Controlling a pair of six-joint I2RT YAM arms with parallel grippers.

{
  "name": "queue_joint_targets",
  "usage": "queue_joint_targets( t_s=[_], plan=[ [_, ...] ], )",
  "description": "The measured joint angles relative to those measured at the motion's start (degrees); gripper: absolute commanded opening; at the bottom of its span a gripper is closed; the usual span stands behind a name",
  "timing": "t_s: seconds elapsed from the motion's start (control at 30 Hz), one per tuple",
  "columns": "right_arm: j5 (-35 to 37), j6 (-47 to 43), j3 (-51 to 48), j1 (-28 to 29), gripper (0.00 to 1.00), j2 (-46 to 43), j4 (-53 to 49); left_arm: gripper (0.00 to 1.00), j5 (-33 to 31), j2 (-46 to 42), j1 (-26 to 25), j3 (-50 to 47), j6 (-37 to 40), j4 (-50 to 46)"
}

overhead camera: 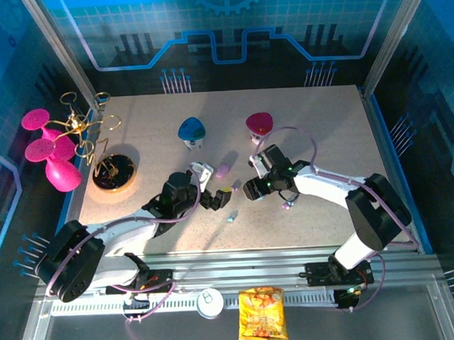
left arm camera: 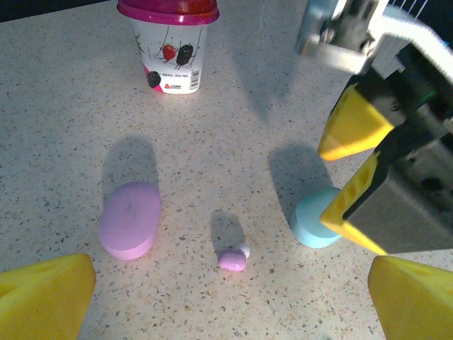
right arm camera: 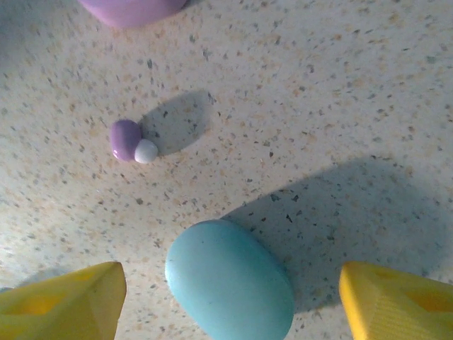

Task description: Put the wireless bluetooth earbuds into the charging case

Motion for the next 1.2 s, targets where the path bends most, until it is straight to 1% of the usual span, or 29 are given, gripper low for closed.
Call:
queue_joint_targets(
  t_s=[0.1, 0.17, 0.33, 0.43, 0.57, 0.7, 0.83, 0.87, 0.9, 1.0, 1.03, 1.1, 1.2],
  plan=[
    [0.04, -2.12, -0.02, 0.52, 0.79, 3.02, 0.83, 0.99, -0.02, -0.83, 0.00, 0.00, 0.00, -0.07],
    [-0.02, -2.64, -0.15, 1.16, 0.79, 3.52, 1.01, 0.99, -0.02, -1.55, 0.00, 0.00, 0.04, -0.31],
    [-0.17, -2.69, -3.58, 5.01, 0.75, 2.14, 3.87, 0.99, -0.26, -3.37, 0.00, -0.02, 0.20, -1.05],
    [0.37, -2.73, -5.03, 7.28, 0.70, 1.75, 3.87, 0.99, -0.48, -3.65, 0.00, -0.02, 0.22, -1.14],
    [2.84, -2.60, -5.18, 7.76, 0.68, 1.75, 4.04, 0.99, -0.48, -3.65, 0.00, -0.02, 0.22, -1.14],
    [5.07, -2.56, -5.18, 7.80, 0.59, 1.75, 4.52, 0.99, -0.48, -3.65, 0.00, -0.02, 0.20, -1.16],
    [6.36, -2.38, -5.27, 7.91, 0.45, 1.75, 5.18, 0.99, -0.48, -3.65, 0.00, -0.02, 0.20, -1.18],
    [6.49, -2.32, -5.29, 8.02, 0.43, 1.75, 5.22, 0.99, -0.48, -3.65, 0.00, -0.02, 0.20, -1.18],
    [6.56, -2.27, -5.38, 8.07, 0.38, 1.75, 5.42, 0.99, -0.48, -3.65, 0.00, -0.02, 0.20, -1.18],
    [6.78, -1.95, -5.46, 8.17, 0.35, 1.66, 5.90, 0.99, -0.48, -3.65, 0.00, -0.02, 0.20, -1.36],
    [6.78, -1.95, -5.51, 8.17, 0.32, 1.60, 5.97, 0.99, -0.48, -3.65, 0.00, -0.02, 0.20, -1.44],
    [6.73, -1.97, -5.53, 8.17, 0.29, 1.27, 5.92, 0.99, -0.48, -3.65, 0.00, -0.02, 0.20, -1.62],
    [6.38, -2.29, -5.55, 8.17, 0.31, -0.11, 5.73, 0.99, -0.48, -3.65, 0.00, -0.02, 0.20, -1.79]
  ],
)
